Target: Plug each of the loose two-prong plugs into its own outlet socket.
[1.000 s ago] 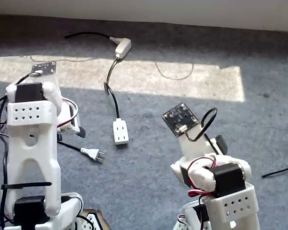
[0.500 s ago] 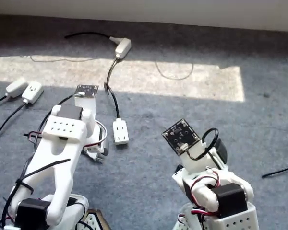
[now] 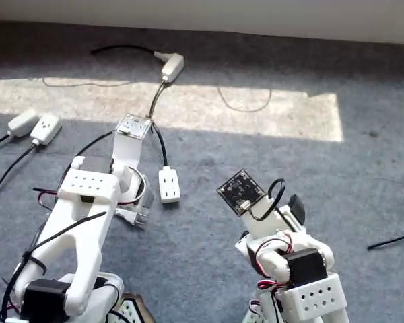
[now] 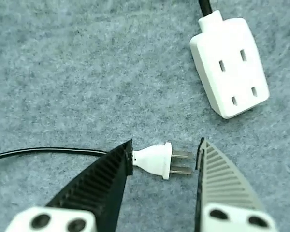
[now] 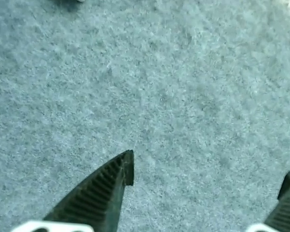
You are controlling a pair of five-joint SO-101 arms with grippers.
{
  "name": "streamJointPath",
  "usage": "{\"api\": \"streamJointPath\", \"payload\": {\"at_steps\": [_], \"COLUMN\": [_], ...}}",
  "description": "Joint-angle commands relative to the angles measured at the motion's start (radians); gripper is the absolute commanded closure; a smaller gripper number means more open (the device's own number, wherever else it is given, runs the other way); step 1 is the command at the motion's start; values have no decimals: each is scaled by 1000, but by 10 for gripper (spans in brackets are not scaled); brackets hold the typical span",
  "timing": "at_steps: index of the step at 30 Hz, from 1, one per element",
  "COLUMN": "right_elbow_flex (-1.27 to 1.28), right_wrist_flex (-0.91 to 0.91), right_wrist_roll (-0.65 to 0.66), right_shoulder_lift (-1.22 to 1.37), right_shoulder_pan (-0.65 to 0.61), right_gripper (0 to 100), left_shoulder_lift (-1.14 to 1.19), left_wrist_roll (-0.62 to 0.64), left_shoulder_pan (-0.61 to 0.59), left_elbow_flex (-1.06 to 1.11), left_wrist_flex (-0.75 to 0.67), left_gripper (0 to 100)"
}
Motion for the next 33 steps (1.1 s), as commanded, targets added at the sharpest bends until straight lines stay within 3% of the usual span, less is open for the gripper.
{"api": "streamJointPath", "payload": {"at_steps": [1, 6, 10, 15, 22, 25, 29, 33], "right_elbow_flex": [-5, -4, -4, -4, -4, -2, 8, 30], "right_wrist_flex": [-25, -33, -33, -51, -53, -53, -54, -76], "right_wrist_roll": [14, 14, 12, -29, -34, -34, -34, -34], "right_shoulder_lift": [-4, -4, -4, -4, -4, -4, -4, -4], "right_shoulder_pan": [4, 4, 4, 2, 2, 2, 2, -19], "right_gripper": [562, 562, 562, 562, 562, 562, 562, 562], "left_shoulder_lift": [-31, -38, -31, -36, -28, -28, -38, -38], "left_wrist_roll": [282, 680, 868, 893, 1073, 1146, 1143, 1148], "left_shoulder_pan": [-47, -131, -111, -105, -77, -2, 61, 31], "left_elbow_flex": [-45, -67, -50, 12, 42, 139, 266, 285], "left_wrist_flex": [20, 23, 51, 0, -110, -238, -445, -485], "left_gripper": [772, 772, 772, 769, 771, 771, 769, 769]}}
